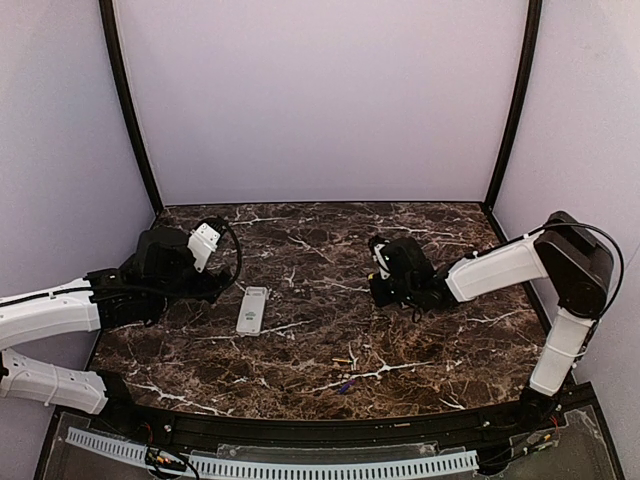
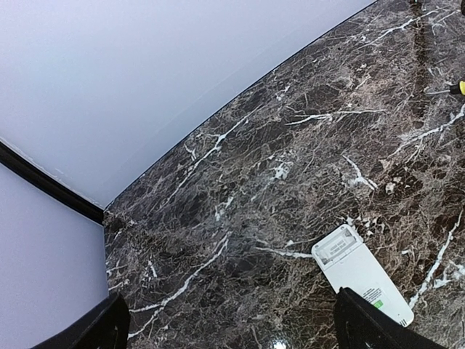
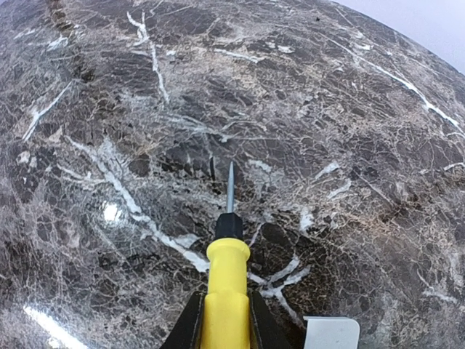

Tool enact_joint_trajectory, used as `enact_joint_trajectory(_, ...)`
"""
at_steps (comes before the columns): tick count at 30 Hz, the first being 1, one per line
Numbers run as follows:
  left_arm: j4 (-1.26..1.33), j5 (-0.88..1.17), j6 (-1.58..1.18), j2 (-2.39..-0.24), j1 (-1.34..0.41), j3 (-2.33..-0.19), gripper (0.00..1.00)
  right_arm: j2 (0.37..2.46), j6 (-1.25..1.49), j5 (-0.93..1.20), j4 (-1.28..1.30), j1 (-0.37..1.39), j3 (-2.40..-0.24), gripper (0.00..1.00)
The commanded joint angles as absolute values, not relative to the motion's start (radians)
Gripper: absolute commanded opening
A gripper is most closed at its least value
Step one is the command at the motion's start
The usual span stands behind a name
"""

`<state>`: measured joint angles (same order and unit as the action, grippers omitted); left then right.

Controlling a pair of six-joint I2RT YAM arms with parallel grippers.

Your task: Unload the batteries from the remote control

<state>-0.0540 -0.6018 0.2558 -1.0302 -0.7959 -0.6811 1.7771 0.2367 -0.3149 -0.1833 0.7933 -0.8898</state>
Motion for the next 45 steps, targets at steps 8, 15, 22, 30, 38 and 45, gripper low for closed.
enact_joint_trajectory(8,-0.050,-0.575,0.260,-1.021,-0.787,-0.666,0.98,1.808,0.287,-0.284,-0.129,0.809,-0.850,0.25)
enact_joint_trajectory(15,-0.051,-0.574,0.261,-1.016,-0.787,-0.664,0.98,1.803,0.293,-0.278,-0.118,0.808,-0.857,0.25)
enact_joint_trajectory(22,-0.052,-0.573,0.262,-1.004,-0.788,-0.658,0.98,1.781,0.290,-0.249,-0.096,0.808,-0.883,0.26)
enact_joint_trajectory(30,-0.044,-0.574,0.266,-0.998,-0.781,-0.652,0.98,1.692,0.260,-0.274,-0.057,0.804,-0.908,0.32)
enact_joint_trajectory(38,-0.035,-0.575,0.266,-0.992,-0.773,-0.646,0.98,1.564,0.227,-0.290,-0.018,0.764,-0.910,0.61)
enact_joint_trajectory(45,-0.024,-0.578,0.267,-0.989,-0.762,-0.640,0.98,1.453,0.213,-0.271,-0.006,0.693,-0.876,0.88)
